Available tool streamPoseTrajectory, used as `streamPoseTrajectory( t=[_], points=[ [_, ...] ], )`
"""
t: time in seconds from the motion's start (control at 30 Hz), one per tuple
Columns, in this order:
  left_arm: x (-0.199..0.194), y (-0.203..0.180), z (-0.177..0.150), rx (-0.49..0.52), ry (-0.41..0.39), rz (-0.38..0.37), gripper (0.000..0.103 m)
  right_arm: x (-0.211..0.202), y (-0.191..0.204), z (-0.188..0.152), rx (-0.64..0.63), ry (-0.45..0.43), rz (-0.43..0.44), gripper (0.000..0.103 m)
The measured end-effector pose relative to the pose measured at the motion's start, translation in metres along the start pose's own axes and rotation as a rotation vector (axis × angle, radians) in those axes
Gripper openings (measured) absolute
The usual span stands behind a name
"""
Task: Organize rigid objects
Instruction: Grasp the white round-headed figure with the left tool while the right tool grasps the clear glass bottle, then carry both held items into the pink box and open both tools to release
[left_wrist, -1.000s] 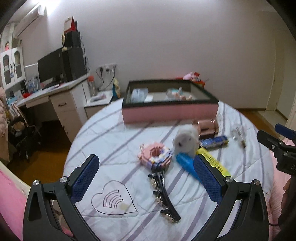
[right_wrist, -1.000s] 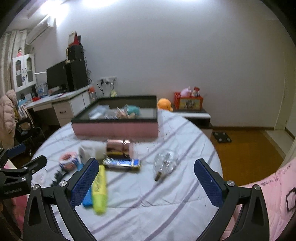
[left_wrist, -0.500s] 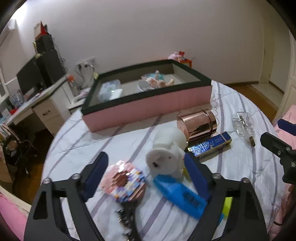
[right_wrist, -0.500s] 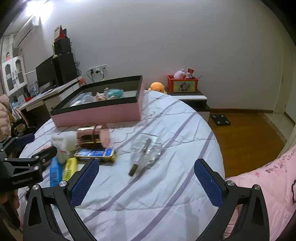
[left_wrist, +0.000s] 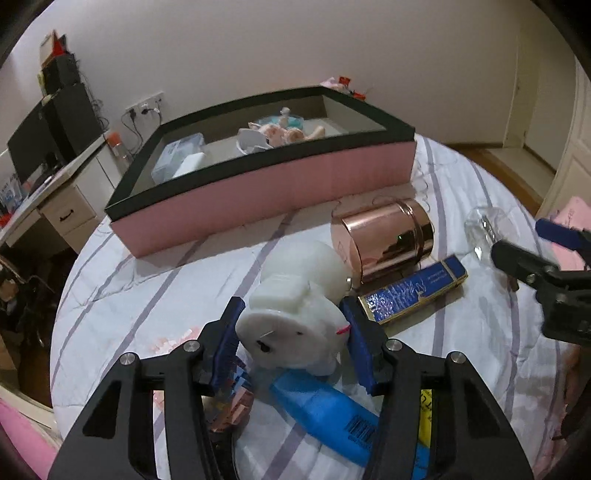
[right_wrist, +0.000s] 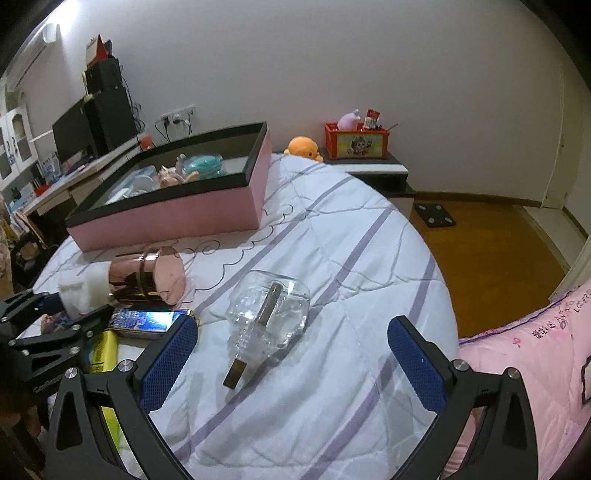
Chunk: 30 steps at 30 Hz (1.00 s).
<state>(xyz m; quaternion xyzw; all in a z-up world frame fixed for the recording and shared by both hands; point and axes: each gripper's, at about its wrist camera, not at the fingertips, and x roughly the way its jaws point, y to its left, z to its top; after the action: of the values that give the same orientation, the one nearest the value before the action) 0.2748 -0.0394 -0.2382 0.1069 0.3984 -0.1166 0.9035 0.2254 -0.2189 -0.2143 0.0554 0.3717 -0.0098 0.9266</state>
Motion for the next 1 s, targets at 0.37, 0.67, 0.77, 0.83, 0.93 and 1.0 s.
streamPoseTrajectory(
  t=[0.37, 0.67, 0.77, 0.83, 0.93, 1.0],
  points=[
    [-0.019, 0.016, -0.002, -0.049, -0.046, -0.019, 0.054, 0.032, 0.010, 0.012, -0.023, 0.100, -0.044, 0.062],
    [-0.045, 0.030, -0.003, -0.089, -0.108, -0.027, 0.054, 0.008, 0.017, 0.009, -0.034, 0.041, 0.000, 0.053],
    [-0.057, 0.035, -0.004, -0.112, -0.136, -0.023, 0.054, -0.015, 0.034, 0.013, -0.053, -0.015, 0.050, 0.053],
    [-0.066, 0.039, -0.005, -0.130, -0.161, -0.015, 0.054, -0.029, 0.046, 0.017, -0.068, -0.048, 0.077, 0.053],
    [-0.080, 0.044, -0.007, -0.149, -0.193, -0.007, 0.054, -0.053, 0.071, 0.022, -0.108, -0.104, 0.106, 0.053],
    [-0.091, 0.047, -0.008, -0.171, -0.219, -0.013, 0.054, -0.066, 0.087, 0.025, -0.136, -0.137, 0.120, 0.053]
  ],
)
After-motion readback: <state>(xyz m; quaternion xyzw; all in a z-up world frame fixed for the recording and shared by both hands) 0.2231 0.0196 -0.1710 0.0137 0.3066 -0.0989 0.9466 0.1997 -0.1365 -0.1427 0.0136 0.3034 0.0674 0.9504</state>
